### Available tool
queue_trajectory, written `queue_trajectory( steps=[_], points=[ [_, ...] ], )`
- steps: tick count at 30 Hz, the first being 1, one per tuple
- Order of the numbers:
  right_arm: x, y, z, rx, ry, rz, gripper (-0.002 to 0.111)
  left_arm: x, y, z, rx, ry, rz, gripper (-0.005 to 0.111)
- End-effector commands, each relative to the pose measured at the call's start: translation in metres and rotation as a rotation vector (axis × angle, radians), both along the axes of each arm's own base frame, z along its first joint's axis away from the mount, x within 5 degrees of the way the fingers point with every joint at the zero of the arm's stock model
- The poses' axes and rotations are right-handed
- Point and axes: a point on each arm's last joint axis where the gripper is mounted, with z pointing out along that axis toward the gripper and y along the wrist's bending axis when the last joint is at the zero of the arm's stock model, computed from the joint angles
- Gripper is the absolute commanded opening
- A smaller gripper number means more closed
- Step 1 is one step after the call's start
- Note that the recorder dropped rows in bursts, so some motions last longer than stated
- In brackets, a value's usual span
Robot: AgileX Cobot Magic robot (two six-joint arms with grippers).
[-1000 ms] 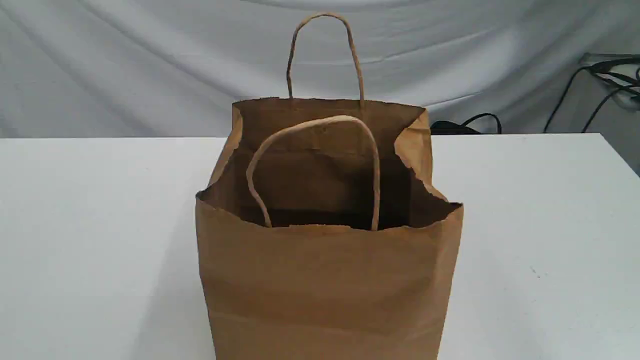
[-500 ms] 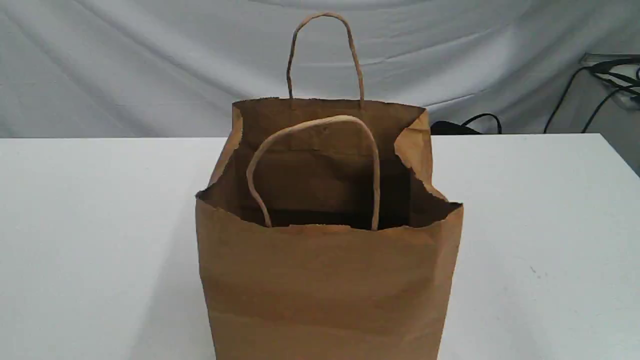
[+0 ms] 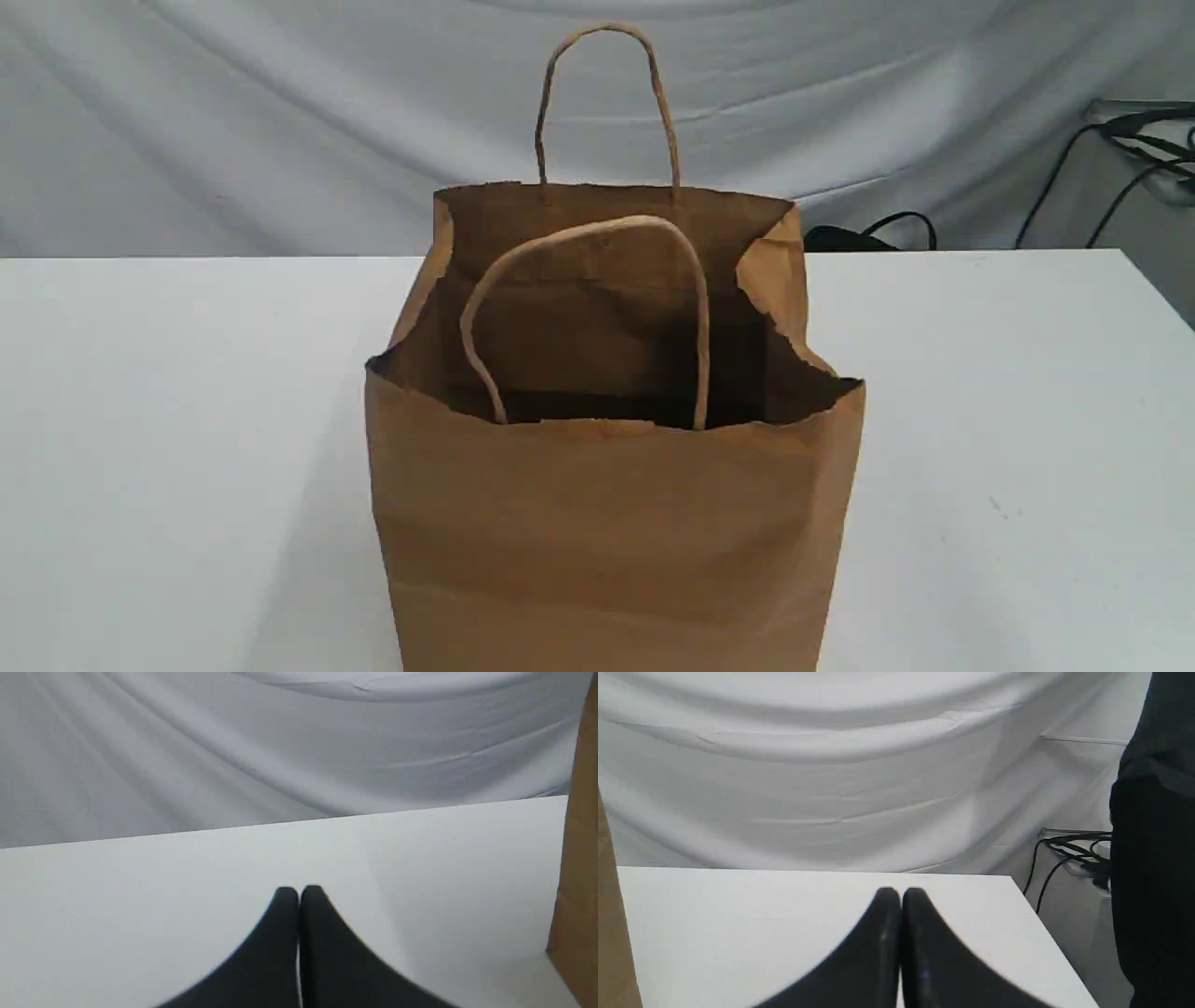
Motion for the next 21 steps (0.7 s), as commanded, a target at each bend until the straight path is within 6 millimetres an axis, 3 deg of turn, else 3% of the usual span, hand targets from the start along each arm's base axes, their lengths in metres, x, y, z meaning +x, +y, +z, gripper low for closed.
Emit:
queue_trajectory(
  steps=[1, 21],
  points=[
    [-0.0003, 0.0, -0.0013, -0.001, 0.001, 0.0, 0.0, -0.0001, 0.0011, -0.0013, -0.068, -0.001, 0.018, 0.0],
    [-0.0003, 0.0, -0.0013, -0.001, 0.001, 0.0, 0.0, -0.0001, 0.0009, -0.001, -0.132, -0.002, 0.022, 0.0]
  ],
)
